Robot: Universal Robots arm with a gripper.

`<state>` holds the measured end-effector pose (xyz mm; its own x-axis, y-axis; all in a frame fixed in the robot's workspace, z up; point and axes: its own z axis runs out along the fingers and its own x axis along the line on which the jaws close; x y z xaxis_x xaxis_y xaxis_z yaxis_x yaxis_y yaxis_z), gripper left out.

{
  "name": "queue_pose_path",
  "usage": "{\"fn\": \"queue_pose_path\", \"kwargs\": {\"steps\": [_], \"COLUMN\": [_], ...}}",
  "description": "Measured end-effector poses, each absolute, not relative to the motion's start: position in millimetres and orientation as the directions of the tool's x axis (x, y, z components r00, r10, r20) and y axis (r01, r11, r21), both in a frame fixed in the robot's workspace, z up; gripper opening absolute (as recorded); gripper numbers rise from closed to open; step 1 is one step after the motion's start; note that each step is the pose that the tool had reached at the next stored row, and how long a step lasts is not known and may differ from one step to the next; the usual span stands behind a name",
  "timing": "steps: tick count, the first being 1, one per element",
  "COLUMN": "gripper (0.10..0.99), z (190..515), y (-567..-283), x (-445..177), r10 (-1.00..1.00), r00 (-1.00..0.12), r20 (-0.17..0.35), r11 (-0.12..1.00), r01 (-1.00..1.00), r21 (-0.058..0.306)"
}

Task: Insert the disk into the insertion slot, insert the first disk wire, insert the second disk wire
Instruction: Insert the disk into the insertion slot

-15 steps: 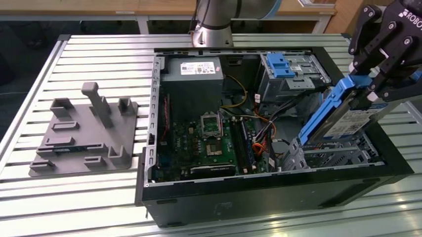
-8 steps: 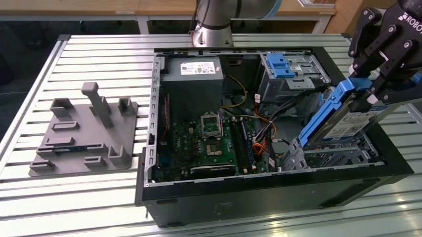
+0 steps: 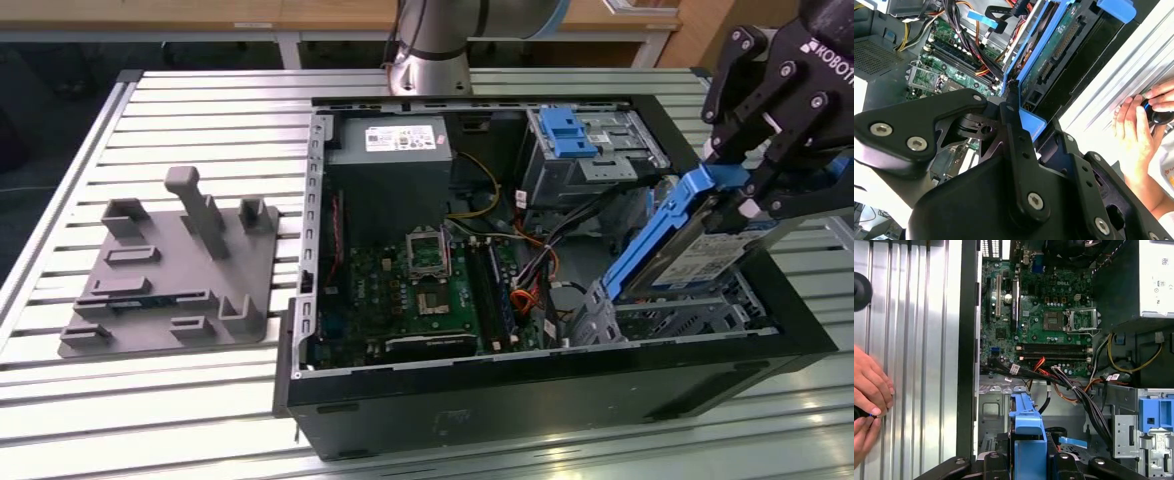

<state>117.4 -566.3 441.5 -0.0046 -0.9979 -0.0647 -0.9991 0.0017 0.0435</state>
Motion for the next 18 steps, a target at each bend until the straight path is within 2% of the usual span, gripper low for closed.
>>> {"fn": "queue_pose_path", "kwargs": {"steps": [18], "gripper": [0.365], "z": [416.5], "y": [-566.4], "x": [119.2], "r10": [-0.998], "r00": [-0.005], "r20": [-0.065], "r11": [0.002], "r01": [-0.999], "r21": [0.047]}}
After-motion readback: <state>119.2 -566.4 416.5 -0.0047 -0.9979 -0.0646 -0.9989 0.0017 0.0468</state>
